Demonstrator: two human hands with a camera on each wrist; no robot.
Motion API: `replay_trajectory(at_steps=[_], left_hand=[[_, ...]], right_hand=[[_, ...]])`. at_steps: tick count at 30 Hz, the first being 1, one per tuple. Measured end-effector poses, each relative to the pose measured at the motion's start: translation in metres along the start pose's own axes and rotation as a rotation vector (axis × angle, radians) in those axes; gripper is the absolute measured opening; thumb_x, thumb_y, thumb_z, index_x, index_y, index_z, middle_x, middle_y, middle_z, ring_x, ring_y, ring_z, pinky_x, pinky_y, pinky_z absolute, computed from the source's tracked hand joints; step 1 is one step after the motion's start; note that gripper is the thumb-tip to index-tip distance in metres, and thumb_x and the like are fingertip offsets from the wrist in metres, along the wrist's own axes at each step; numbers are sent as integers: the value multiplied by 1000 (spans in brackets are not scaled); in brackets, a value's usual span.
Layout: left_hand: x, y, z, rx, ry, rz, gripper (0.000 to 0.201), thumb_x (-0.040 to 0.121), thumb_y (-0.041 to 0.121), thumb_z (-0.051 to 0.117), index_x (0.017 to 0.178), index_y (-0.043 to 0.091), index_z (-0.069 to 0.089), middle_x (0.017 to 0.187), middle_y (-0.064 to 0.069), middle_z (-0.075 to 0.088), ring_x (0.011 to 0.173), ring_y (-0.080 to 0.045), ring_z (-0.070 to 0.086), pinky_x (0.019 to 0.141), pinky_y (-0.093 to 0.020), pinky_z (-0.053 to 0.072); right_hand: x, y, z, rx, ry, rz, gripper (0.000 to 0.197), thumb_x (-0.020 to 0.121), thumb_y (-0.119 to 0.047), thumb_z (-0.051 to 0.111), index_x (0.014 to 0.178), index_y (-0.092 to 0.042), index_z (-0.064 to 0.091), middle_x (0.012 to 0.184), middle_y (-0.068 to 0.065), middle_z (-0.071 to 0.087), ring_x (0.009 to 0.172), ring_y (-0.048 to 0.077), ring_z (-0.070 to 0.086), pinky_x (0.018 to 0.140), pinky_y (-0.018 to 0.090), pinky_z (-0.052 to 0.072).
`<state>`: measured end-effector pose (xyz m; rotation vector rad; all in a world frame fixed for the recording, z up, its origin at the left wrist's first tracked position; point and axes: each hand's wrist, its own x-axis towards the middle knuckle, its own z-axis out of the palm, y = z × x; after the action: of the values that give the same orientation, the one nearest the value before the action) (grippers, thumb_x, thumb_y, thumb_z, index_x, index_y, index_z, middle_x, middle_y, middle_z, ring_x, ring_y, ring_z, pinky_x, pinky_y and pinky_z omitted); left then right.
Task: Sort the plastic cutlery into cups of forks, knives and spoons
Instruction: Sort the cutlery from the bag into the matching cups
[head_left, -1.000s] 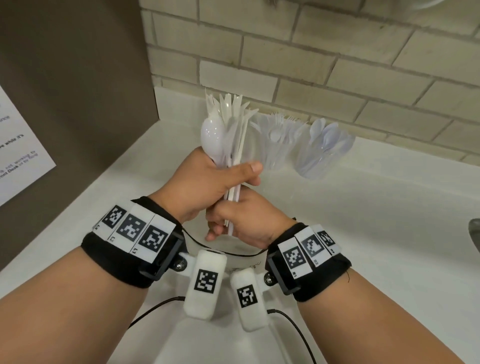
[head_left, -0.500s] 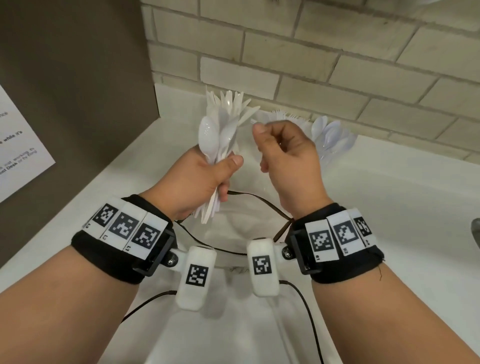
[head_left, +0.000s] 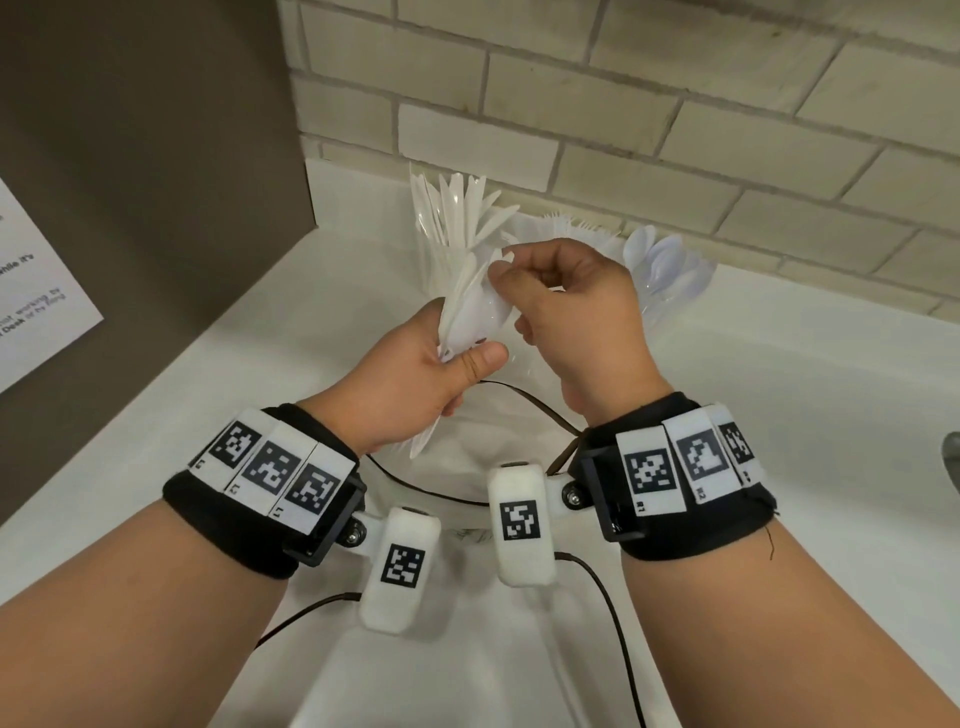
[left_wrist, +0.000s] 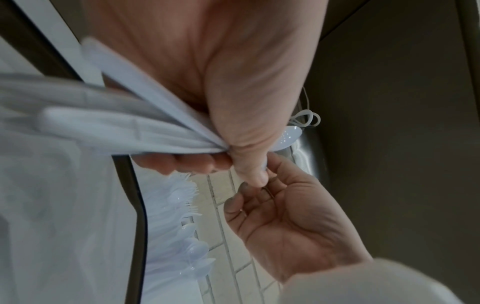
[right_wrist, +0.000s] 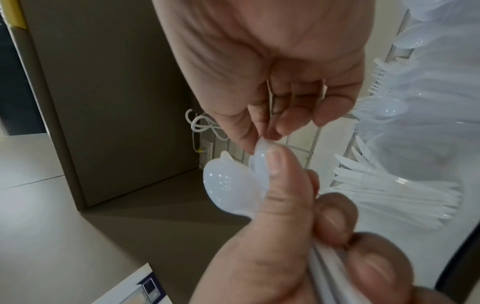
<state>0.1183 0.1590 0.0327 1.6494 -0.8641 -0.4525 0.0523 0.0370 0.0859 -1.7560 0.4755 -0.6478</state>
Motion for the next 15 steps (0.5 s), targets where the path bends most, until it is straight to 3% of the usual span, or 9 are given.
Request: replay_trajectory(at_steps=[2, 5, 8, 12, 15], left_hand=[[0, -4, 0, 88, 20, 3, 49, 86, 40, 64, 124, 15, 47, 84, 4, 58, 61, -7, 56, 61, -33, 51], [-1, -7, 1, 233, 54, 29, 56, 83, 47, 63, 123, 12, 45, 92, -1, 61, 79, -18, 61, 71, -37, 54], [-3, -8, 1, 337, 81, 45, 44, 85, 41, 62, 113, 10, 46, 87, -2, 60, 76, -20, 58, 66, -26, 45], [-4, -5, 2, 422, 97, 72, 43, 86, 43, 60, 107, 8, 45, 82, -5, 59, 72, -21, 58, 62, -29, 43], [-2, -1, 2, 443, 103, 93, 41, 88, 41, 60, 107, 9, 44, 80, -1, 57, 70, -19, 57, 60, -28, 43]], right_hand=[[0, -2, -3, 51, -25, 62, 7, 85, -13, 67, 80, -18, 67, 71, -7, 64, 60, 7, 56, 54, 17, 45], [0, -5, -6, 103, -48, 118, 10, 86, -10, 62, 79, -17, 65, 76, -4, 65, 61, 8, 57, 51, 17, 45], [4, -6, -10, 140, 11, 148, 14, 89, -12, 57, 78, -20, 60, 76, -4, 63, 65, 12, 57, 60, 26, 45], [3, -4, -8, 198, 74, 145, 14, 92, -16, 53, 79, -20, 56, 83, 0, 63, 74, 16, 58, 66, 27, 44], [-1, 4, -1, 136, 31, 141, 24, 90, -23, 60, 73, -10, 51, 79, 7, 56, 72, 19, 51, 65, 29, 40]])
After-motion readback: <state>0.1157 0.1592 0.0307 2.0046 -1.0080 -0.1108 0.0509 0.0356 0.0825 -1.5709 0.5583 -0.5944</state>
